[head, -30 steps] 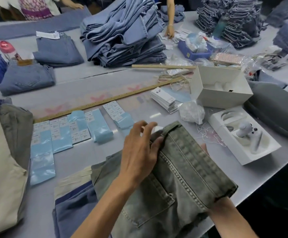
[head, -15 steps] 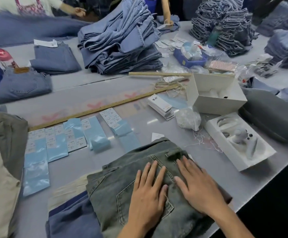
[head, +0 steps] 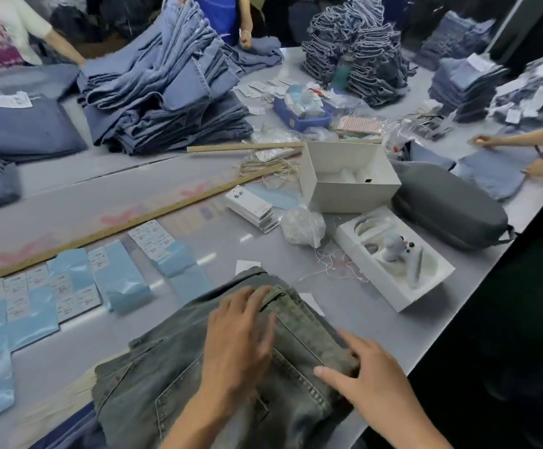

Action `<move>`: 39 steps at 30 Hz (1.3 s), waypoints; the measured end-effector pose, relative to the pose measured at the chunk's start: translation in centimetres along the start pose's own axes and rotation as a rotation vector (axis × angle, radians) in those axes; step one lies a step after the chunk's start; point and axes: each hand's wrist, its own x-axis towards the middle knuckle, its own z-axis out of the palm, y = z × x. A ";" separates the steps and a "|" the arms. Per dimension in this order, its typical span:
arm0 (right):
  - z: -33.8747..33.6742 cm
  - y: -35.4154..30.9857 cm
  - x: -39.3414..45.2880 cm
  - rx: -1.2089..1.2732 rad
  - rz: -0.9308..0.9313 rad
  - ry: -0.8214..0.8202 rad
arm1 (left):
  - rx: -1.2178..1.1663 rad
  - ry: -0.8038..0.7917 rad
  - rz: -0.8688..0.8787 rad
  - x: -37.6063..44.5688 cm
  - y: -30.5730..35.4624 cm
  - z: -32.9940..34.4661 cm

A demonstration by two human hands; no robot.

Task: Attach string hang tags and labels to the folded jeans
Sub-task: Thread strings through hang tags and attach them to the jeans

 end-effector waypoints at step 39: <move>0.7 3.4 -4.8 0.004 -0.925 0.448 | 0.009 -1.078 0.358 4.7 6.5 -2.8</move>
